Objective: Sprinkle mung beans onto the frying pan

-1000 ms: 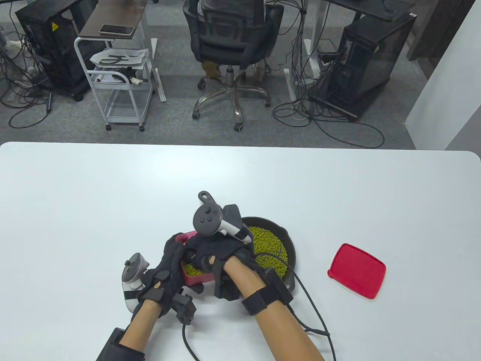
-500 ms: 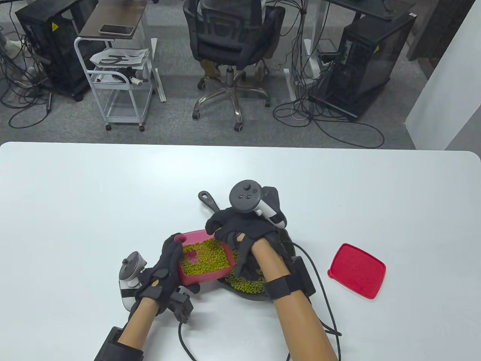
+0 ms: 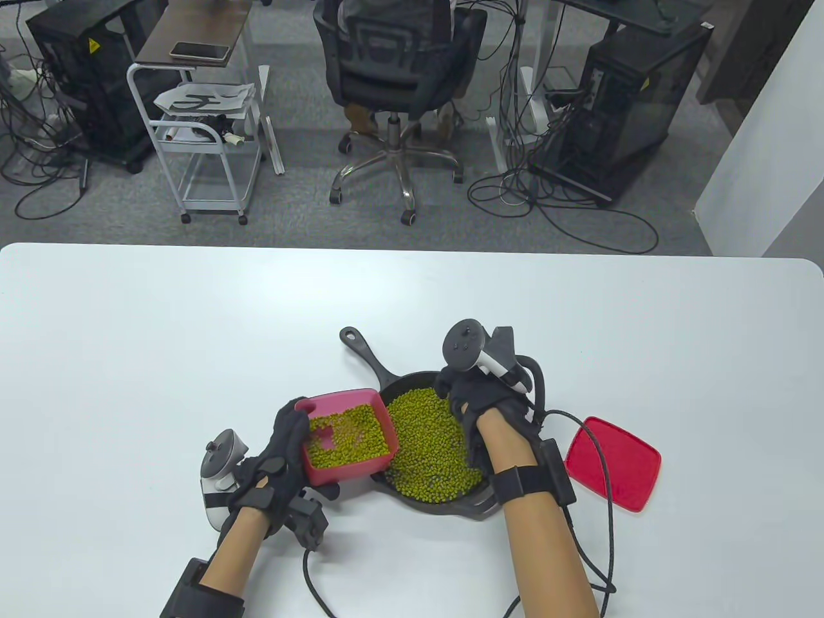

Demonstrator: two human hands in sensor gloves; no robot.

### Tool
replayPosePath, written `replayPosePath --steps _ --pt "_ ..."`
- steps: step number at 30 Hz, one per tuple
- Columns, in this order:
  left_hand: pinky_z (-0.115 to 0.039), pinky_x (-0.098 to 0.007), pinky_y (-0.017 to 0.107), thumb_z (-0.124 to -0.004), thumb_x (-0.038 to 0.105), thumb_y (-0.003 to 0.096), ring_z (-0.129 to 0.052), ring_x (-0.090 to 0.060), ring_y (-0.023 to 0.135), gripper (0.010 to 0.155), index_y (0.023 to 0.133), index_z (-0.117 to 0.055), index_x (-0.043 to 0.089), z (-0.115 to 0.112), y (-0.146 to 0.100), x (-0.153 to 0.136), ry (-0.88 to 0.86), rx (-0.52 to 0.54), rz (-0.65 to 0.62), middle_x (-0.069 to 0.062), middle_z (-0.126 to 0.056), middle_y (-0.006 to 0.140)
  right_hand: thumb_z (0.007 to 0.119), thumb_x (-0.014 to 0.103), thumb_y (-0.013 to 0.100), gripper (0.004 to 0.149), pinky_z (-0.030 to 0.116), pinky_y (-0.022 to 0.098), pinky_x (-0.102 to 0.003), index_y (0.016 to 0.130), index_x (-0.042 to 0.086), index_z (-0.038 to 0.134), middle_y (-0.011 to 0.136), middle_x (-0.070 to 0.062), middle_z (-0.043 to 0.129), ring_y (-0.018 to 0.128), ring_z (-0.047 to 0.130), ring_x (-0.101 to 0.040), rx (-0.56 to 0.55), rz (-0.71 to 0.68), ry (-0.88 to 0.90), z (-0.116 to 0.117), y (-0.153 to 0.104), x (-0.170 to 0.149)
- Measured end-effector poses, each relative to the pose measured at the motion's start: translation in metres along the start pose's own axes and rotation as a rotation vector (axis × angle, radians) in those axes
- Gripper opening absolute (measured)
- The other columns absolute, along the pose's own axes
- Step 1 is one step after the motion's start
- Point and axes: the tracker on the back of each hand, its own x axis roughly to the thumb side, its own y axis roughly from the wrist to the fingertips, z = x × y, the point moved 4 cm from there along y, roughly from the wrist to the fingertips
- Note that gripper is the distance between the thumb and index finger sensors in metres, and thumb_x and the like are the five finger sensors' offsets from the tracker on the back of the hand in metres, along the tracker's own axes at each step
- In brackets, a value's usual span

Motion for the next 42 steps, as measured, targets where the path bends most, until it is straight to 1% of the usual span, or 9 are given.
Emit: replayPosePath --steps 5,11,20,27,31,35,37,40,42 --pt "-0.092 -0.047 0.026 -0.057 0.072 0.0488 -0.085 -0.043 0.068 0.076 0.108 -0.025 0.036 0.000 0.000 0.001 -0.005 -0.002 -0.004 -0.019 -0.042 0.108 0.088 0.010 0.049 0.037 0.094 0.042 -0.034 0.085 0.020 0.087 0.093 -0.013 0.085 0.070 0.091 -0.044 0.114 0.003 -0.026 0.017 -0.006 -0.010" --pt "-0.092 -0.047 0.026 -0.057 0.072 0.0489 -0.086 -0.043 0.068 0.076 0.108 -0.025 0.036 0.002 -0.001 0.003 -0.014 0.000 -0.009 -0.019 -0.043 0.108 0.087 0.010 0.050 0.037 0.094 0.042 -0.033 0.086 0.021 0.086 0.093 -0.012 0.085 0.070 0.091 -0.043 0.241 -0.107 0.023 0.037 -0.021 0.010" --pt "-0.092 -0.047 0.026 -0.057 0.072 0.0489 -0.086 -0.043 0.069 0.076 0.108 -0.025 0.037 0.011 -0.004 0.010 -0.059 0.016 -0.033 -0.019 -0.043 0.108 0.086 0.012 0.051 0.038 0.093 0.044 -0.034 0.087 0.021 0.085 0.093 -0.013 0.084 0.072 0.090 -0.043 0.269 -0.229 0.149 0.045 -0.025 0.050" --pt "-0.092 -0.047 0.026 -0.057 0.072 0.0489 -0.086 -0.043 0.069 0.076 0.108 -0.024 0.036 0.015 -0.005 0.014 -0.083 0.017 -0.044 -0.019 -0.042 0.108 0.085 0.014 0.052 0.039 0.092 0.047 -0.038 0.090 0.021 0.082 0.096 -0.014 0.082 0.075 0.088 -0.045 0.196 -0.255 0.265 0.033 -0.017 0.059" --pt "-0.092 -0.047 0.027 -0.057 0.072 0.0491 -0.086 -0.043 0.069 0.076 0.108 -0.024 0.036 0.015 -0.005 0.015 -0.091 0.019 -0.046 -0.019 -0.042 0.108 0.081 0.020 0.054 0.041 0.087 0.053 -0.047 0.095 0.020 0.078 0.102 -0.016 0.076 0.083 0.083 -0.047 0.216 -0.252 0.287 0.032 -0.014 0.062" --pt "-0.092 -0.047 0.027 -0.057 0.072 0.0490 -0.086 -0.042 0.069 0.076 0.108 -0.024 0.036 0.016 -0.006 0.017 -0.097 0.020 -0.049 -0.018 -0.042 0.108 0.074 0.034 0.057 0.051 0.078 0.058 -0.057 0.105 0.020 0.066 0.113 -0.022 0.062 0.094 0.068 -0.053 0.303 -0.244 0.317 0.039 -0.012 0.060" --pt "-0.092 -0.047 0.026 -0.056 0.072 0.0490 -0.086 -0.042 0.069 0.076 0.108 -0.024 0.037 0.016 -0.006 0.017 -0.098 0.019 -0.050 -0.018 -0.042 0.108 0.071 0.046 0.057 0.059 0.071 0.060 -0.065 0.110 0.021 0.060 0.118 -0.023 0.053 0.099 0.058 -0.056 0.354 -0.258 0.331 0.041 -0.013 0.058" --pt "-0.092 -0.047 0.027 -0.057 0.072 0.0491 -0.086 -0.042 0.069 0.076 0.108 -0.024 0.036 0.016 -0.006 0.017 -0.098 0.017 -0.049 -0.018 -0.042 0.108 0.068 0.055 0.057 0.067 0.067 0.062 -0.068 0.113 0.020 0.056 0.120 -0.027 0.045 0.101 0.050 -0.059 0.441 -0.243 0.356 0.046 -0.014 0.052" --pt "-0.092 -0.047 0.027 -0.057 0.072 0.0491 -0.086 -0.043 0.069 0.076 0.108 -0.024 0.036 0.016 -0.006 0.017 -0.098 0.016 -0.048 -0.018 -0.042 0.108 0.068 0.056 0.057 0.068 0.066 0.062 -0.069 0.113 0.020 0.055 0.120 -0.027 0.044 0.101 0.049 -0.060 0.431 -0.237 0.358 0.045 -0.015 0.049"
